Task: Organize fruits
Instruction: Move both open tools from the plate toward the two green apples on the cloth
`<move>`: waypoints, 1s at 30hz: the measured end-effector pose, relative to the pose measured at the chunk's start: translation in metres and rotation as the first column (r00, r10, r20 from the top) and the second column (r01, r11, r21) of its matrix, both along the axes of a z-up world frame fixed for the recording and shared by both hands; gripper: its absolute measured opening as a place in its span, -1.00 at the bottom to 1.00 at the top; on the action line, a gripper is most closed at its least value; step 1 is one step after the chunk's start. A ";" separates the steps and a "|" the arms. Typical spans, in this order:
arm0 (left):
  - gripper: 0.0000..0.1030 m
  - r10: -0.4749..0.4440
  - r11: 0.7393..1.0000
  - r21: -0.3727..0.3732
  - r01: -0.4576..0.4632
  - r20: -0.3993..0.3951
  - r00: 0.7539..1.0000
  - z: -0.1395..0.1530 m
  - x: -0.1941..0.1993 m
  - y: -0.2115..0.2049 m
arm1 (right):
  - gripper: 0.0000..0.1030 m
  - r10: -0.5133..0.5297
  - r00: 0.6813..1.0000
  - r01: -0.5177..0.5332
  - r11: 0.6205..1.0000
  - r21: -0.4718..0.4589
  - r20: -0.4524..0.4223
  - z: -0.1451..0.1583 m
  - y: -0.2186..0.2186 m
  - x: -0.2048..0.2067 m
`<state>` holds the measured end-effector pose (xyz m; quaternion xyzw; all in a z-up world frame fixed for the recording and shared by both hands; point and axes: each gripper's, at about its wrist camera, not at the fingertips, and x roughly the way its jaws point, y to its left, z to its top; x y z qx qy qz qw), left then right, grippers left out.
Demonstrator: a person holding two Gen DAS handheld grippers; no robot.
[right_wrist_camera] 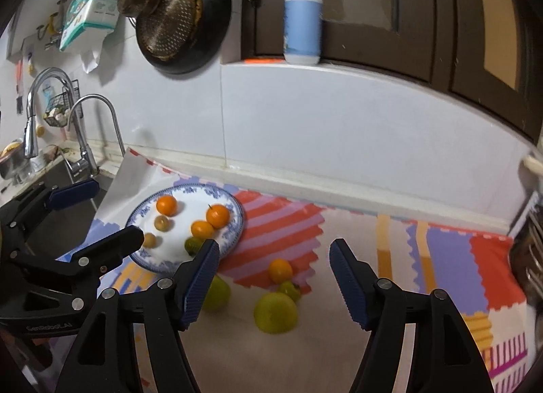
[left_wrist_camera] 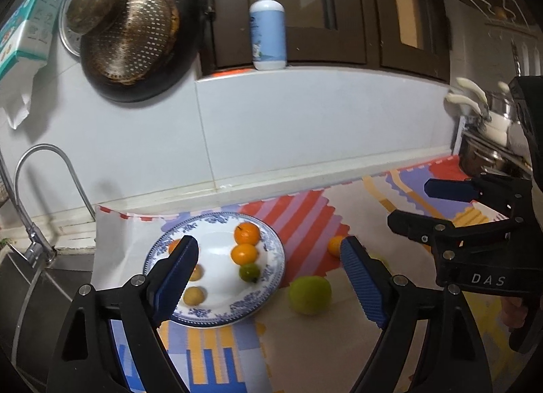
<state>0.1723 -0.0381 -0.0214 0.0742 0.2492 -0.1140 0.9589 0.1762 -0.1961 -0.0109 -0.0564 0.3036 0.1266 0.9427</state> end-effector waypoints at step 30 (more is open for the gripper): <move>0.29 -0.190 0.980 0.003 0.197 -0.257 0.947 -0.094 0.050 -0.025 | 0.26 -0.002 0.964 0.007 1.000 0.018 -0.267 -0.095 -0.010 0.036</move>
